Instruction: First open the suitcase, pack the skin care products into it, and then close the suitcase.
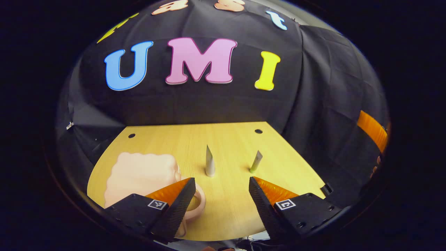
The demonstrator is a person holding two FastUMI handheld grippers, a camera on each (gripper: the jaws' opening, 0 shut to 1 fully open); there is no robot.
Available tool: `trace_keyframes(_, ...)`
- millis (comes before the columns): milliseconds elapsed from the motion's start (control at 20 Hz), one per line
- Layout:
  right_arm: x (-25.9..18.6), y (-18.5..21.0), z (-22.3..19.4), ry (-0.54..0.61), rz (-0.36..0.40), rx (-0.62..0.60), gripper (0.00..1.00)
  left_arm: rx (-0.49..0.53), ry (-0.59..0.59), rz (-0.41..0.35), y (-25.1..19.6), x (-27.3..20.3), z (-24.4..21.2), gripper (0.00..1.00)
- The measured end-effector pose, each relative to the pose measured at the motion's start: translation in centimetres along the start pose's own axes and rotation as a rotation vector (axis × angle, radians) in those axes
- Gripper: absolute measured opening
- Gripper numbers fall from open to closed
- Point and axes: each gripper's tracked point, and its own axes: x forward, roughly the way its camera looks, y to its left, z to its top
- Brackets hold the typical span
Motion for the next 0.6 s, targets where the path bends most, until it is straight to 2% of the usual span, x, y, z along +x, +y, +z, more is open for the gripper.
trace_keyframes(150, 1.2, -3.2, -0.7, 0.005, -0.039, 0.042, 0.96, -0.019, 0.227, 0.07, 1.9, 5.1, -4.6, 0.97)
trace_keyframes(300, 2.2, -5.9, -2.7, 0.066, -0.062, 0.04, 0.96, -0.048, 0.387, 0.16, 4.1, 8.4, -7.9, 0.98)
trace_keyframes(450, 3.4, -8.4, -2.6, 0.068, -0.078, 0.063, 0.96, -0.017, 0.431, 0.179, 4.0, 10.4, -8.1, 0.94)
trace_keyframes(550, 4.3, -9.4, -3.3, 0.088, -0.089, 0.076, 0.97, 0.0, 0.475, 0.181, 4.1, 11.2, -8.9, 0.96)
trace_keyframes(600, 4.6, -9.6, -3.5, 0.103, -0.086, 0.092, 0.97, -0.009, 0.502, 0.185, 4.1, 11.0, -9.0, 0.92)
